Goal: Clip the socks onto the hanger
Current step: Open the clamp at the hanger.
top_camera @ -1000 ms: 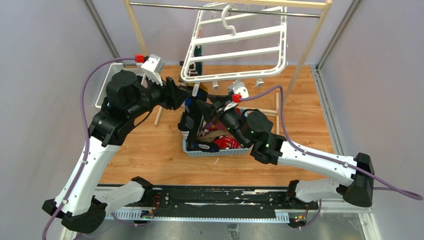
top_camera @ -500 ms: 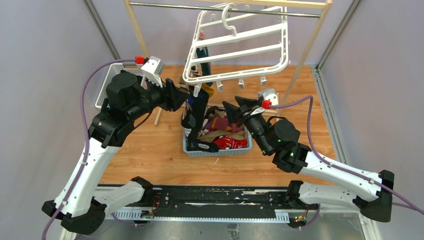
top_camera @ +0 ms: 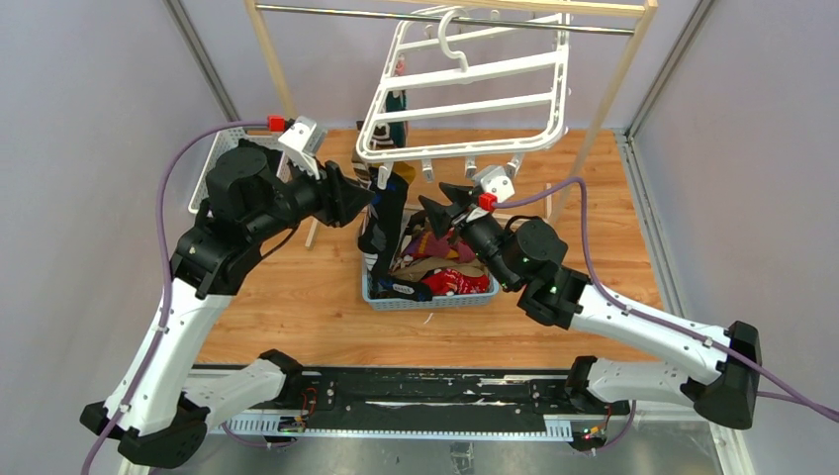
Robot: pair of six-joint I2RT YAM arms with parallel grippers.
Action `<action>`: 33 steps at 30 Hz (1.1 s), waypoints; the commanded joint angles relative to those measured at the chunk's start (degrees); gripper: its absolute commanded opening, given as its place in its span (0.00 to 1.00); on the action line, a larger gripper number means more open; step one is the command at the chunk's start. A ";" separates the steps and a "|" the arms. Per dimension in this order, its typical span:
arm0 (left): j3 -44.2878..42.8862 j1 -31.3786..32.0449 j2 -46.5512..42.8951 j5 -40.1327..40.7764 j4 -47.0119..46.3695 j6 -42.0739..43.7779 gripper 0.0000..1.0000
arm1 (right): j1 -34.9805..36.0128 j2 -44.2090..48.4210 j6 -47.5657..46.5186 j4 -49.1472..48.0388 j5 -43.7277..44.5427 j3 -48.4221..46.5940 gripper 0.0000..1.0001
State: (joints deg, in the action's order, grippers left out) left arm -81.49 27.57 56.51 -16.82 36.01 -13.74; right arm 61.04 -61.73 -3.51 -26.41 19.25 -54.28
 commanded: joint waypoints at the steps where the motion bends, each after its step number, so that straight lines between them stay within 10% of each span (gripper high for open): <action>1: -0.99 0.29 -1.31 -1.67 0.95 -0.15 0.45 | -0.58 -1.71 -1.48 -6.68 -1.71 -1.72 0.44; 20: -0.94 0.29 -3.04 -1.67 1.58 -2.19 0.46 | 0.92 -9.16 -8.58 -23.09 4.26 -0.49 0.38; 33: -0.37 0.29 -3.51 -2.45 -0.62 -5.07 0.49 | 3.83 -9.51 -10.93 -25.81 6.41 0.78 0.00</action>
State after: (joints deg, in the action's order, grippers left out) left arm -81.52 27.57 53.84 -17.85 36.60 -17.10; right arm 62.74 -71.05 -13.30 -49.78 24.12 -54.08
